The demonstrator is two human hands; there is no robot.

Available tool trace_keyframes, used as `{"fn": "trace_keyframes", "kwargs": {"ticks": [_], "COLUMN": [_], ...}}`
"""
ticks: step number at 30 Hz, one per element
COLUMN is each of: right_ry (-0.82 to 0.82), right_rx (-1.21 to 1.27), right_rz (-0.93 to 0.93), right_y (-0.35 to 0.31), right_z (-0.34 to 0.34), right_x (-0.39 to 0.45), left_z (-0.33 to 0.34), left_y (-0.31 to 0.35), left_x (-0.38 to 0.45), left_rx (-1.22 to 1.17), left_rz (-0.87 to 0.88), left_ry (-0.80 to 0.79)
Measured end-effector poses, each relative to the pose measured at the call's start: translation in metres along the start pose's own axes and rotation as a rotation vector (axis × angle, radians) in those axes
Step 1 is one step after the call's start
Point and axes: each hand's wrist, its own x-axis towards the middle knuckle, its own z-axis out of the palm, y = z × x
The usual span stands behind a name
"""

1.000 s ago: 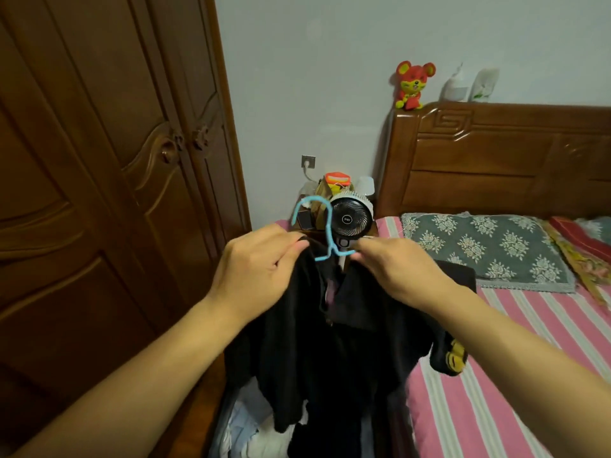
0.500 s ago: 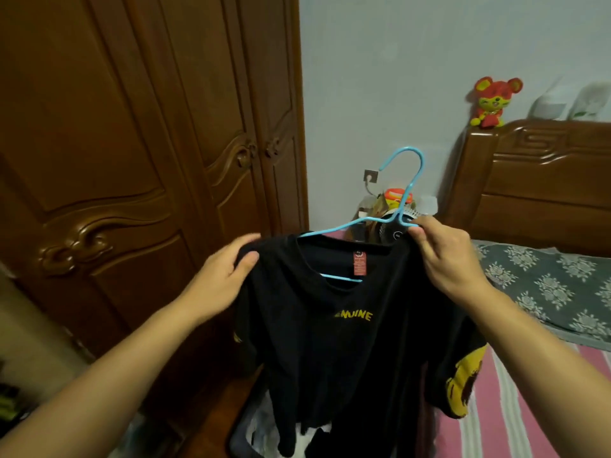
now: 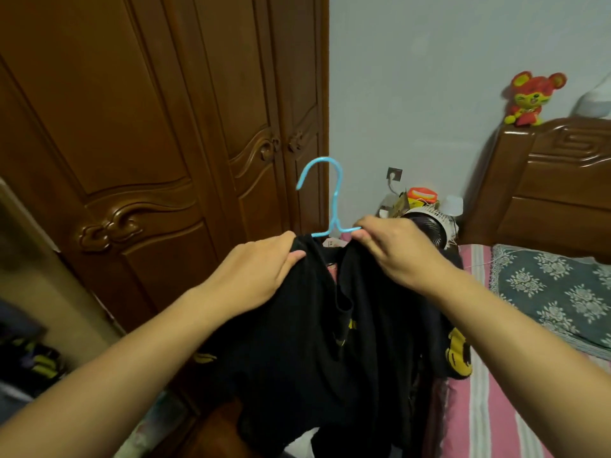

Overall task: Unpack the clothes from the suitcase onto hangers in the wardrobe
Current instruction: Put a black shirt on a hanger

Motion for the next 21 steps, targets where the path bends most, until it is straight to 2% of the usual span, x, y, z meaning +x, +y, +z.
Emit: {"fn": "trace_keyframes", "kwargs": {"ticks": [2,4,7,10,11,13,16,19,21], "right_ry": [-0.013,-0.037,-0.214,-0.282,-0.273,-0.219,-0.154,-0.418,-0.571], "right_rx": [0.061,0.149,0.056,0.130,0.168,0.222,0.242,0.159,0.140], "right_rz": [0.003,0.087,0.230,0.391,0.396,0.331,0.164,0.058,0.071], "right_y": [-0.006,0.007,0.048,0.077,0.079,0.074,0.041,0.004,-0.014], "right_z": [0.000,-0.002,0.008,0.031,0.034,0.036,0.037,0.047,0.060], "right_x": [0.005,0.004,-0.024,-0.055,-0.057,-0.052,-0.023,0.006,0.022], "left_z": [-0.003,-0.006,-0.011,-0.015,-0.016,-0.016,-0.017,-0.022,-0.027], "left_y": [0.005,-0.006,-0.036,-0.060,-0.069,-0.081,-0.087,-0.085,-0.088], "left_x": [-0.002,-0.009,-0.026,-0.041,-0.046,-0.053,-0.060,-0.059,-0.061], "left_rx": [-0.137,-0.227,-0.180,-0.098,-0.041,0.030,0.004,-0.101,-0.088], "left_rz": [-0.074,-0.110,-0.112,-0.111,-0.104,-0.082,-0.061,-0.115,-0.127], "left_ry": [0.013,0.111,0.229,0.189,0.169,0.099,0.042,0.100,0.121]}}
